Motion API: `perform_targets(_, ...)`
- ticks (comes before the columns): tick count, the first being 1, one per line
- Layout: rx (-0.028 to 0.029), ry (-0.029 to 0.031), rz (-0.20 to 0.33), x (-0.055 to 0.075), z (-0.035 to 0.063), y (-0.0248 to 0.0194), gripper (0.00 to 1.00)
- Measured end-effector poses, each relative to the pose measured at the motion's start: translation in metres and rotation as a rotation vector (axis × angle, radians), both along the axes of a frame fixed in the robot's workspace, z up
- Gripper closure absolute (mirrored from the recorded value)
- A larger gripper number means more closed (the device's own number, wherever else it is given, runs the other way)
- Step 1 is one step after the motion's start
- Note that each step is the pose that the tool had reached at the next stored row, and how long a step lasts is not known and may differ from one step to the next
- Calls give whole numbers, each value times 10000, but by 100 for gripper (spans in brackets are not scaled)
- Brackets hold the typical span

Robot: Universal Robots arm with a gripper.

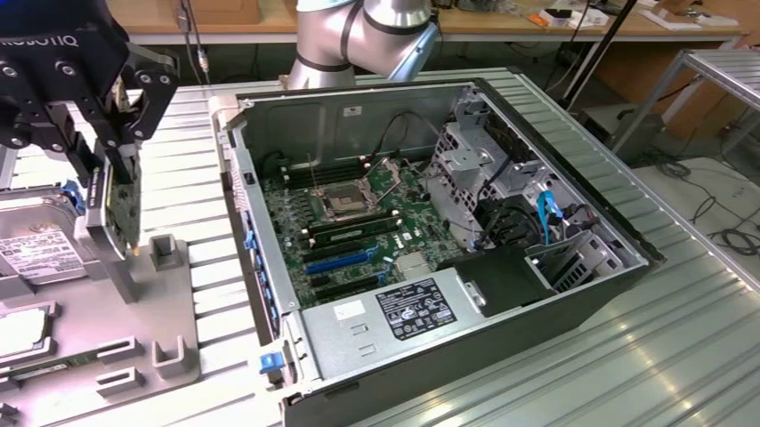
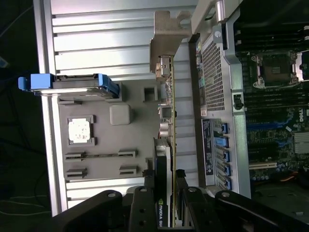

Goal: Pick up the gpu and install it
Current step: 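Pick up the gpu and move the gpu toward the slot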

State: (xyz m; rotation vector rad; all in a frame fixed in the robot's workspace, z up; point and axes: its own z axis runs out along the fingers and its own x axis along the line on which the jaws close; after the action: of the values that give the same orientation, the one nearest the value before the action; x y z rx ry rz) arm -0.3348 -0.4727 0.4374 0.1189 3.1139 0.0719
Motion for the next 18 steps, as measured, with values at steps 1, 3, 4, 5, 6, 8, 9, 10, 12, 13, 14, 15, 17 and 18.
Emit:
perform_targets(1, -1, 0, 0, 8, 0, 0, 73)
perform_targets(3, -2, 1, 1, 22, 1, 0, 73)
perform_targets(4, -1, 0, 0, 34, 0, 0, 73)
perform_targets(5, 0, 0, 0, 41, 0, 0, 73)
perform_targets(6, -1, 0, 0, 46, 0, 0, 73)
perform_targets(8, -1, 0, 0, 60, 0, 0, 73)
perform_targets(9, -2, 1, 0, 65, 1, 0, 73)
perform_targets(10, 0, 0, 0, 71, 0, 0, 73)
perform_targets(12, -1, 1, 0, 86, 0, 0, 73)
perform_targets(13, -1, 0, 0, 94, 0, 0, 73)
perform_targets(14, -1, 1, 0, 98, 0, 0, 73)
perform_targets(15, -1, 0, -1, 101, 0, 0, 73)
perform_targets(17, 0, 0, -1, 105, 0, 0, 73)
perform_targets(18, -1, 1, 1, 112, 1, 0, 73)
